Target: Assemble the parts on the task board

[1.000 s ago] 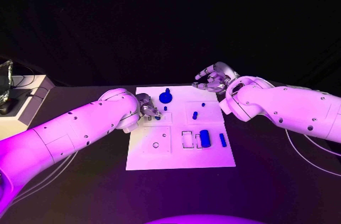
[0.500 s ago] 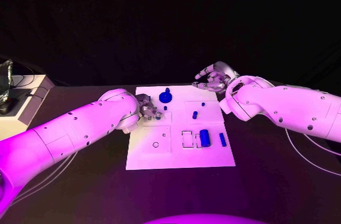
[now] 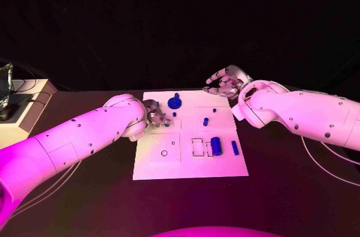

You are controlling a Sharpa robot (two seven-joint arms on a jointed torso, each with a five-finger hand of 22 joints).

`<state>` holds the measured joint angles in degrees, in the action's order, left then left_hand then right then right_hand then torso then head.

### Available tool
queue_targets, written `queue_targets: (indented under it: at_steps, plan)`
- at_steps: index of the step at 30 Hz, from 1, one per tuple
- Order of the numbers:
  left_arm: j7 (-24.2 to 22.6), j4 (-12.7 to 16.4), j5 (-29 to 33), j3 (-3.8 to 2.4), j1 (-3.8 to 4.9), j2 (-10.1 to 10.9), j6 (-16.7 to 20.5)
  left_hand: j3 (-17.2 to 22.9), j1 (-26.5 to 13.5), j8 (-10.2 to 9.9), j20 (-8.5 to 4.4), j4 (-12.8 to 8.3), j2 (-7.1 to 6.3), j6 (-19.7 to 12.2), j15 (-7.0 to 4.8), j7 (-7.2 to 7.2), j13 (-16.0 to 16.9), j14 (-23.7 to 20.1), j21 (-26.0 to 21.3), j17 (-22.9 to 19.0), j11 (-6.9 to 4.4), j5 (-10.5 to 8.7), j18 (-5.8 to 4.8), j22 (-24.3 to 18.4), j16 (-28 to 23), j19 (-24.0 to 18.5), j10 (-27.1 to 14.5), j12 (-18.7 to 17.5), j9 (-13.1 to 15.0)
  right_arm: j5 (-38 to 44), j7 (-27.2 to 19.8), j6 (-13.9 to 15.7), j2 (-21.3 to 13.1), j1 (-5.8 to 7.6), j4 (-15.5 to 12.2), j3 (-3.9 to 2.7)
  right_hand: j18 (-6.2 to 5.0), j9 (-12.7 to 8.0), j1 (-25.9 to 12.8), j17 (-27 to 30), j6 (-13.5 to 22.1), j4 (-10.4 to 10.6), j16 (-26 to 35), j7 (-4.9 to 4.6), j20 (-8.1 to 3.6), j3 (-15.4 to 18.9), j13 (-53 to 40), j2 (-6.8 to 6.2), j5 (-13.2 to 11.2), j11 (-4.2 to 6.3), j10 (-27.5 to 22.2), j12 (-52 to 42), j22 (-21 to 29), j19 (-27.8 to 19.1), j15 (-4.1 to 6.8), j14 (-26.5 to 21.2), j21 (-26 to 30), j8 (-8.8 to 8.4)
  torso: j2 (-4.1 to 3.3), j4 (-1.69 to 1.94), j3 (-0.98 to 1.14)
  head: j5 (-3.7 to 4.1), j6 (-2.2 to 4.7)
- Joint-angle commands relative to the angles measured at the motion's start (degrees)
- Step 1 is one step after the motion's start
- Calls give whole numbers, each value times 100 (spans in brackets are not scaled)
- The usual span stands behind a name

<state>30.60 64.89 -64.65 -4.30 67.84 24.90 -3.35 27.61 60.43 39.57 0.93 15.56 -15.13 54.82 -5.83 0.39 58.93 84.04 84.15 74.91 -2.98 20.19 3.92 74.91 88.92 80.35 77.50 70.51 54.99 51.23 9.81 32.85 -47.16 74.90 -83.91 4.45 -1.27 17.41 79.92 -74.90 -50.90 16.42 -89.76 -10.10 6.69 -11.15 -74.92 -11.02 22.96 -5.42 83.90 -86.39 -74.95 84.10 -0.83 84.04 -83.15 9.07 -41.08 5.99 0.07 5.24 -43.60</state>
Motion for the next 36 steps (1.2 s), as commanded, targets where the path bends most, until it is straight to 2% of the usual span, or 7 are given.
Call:
queue_targets:
  at_steps: [1,8,13,15,22,29,36]
  plan:
    - [21,34,46,4,-17,18,-55,-135,38,-22,-17,63,-21,18,-10,44,-4,520,-3,1230,2,-66,-72,106,-27,29,-13,18,17,36,-48,-37,-6,-3,-4,-2,-57,5,-44,-1359,-5,-2,28,21,-20,-4,-1114,-24,11,34,174,13,-904,263,13,556,20,38,-3,-5,-2,3,8]
    - [30,103,51,-3,-17,73,-37,-803,26,-107,-7,116,134,43,-1,51,-3,521,-6,1233,9,-727,-72,117,-24,33,-16,31,79,33,-59,-34,-16,-4,-2,-2,-58,5,-46,-1359,-3,-2,28,21,-21,-4,-1115,-27,7,34,176,11,-901,262,13,556,24,38,2,2,-4,14,15]
    - [38,148,85,-10,-18,112,-3,-2188,190,-237,2,135,679,96,-1,48,-11,523,-12,1240,-3,-1387,-72,133,-19,37,-20,58,181,23,-64,-32,-18,-6,1,-2,-57,5,-50,-1359,0,-1,28,21,-21,-3,-1119,-32,4,34,179,7,-901,262,13,556,24,38,0,3,-5,17,19]
    - [44,161,86,-15,-18,126,8,-2456,184,-253,4,138,794,113,0,43,-13,523,-14,1238,7,-1565,-71,134,-20,36,-20,63,207,18,-66,-32,-19,-7,1,-2,-57,5,-50,-1359,0,-1,28,21,-21,-3,-1119,-32,4,34,179,7,-901,262,13,556,24,38,0,3,-6,19,25]
    - [50,213,90,-58,-18,175,46,-2782,138,-269,6,143,896,127,2,46,-27,520,-17,1228,10,-1708,-71,135,-24,35,-26,63,245,13,-71,-27,-25,-12,2,-2,-57,5,-52,-1357,0,0,29,21,-21,-2,-1114,-32,2,34,175,11,-904,263,13,556,22,39,-1,2,-5,29,32]
    - [12,326,339,-321,-21,256,128,-2981,70,-282,5,146,893,117,4,52,-53,505,-34,1171,15,-1725,-63,102,-51,12,-47,48,268,12,-80,-12,-40,-15,5,-2,-57,5,-60,-1360,5,3,28,20,-22,0,-1113,-34,-7,34,174,12,-902,262,13,557,25,38,-7,2,-10,36,50]
    - [51,395,431,-783,8,479,129,-3083,233,-434,24,138,971,-91,49,127,-174,489,-92,1114,76,-1720,-38,-7,-80,-68,-170,-36,247,11,-75,-3,-71,-16,11,-2,-57,5,-60,-1360,5,3,28,20,-22,0,-1113,-34,-7,34,174,12,-902,262,13,557,25,38,6,12,4,42,45]
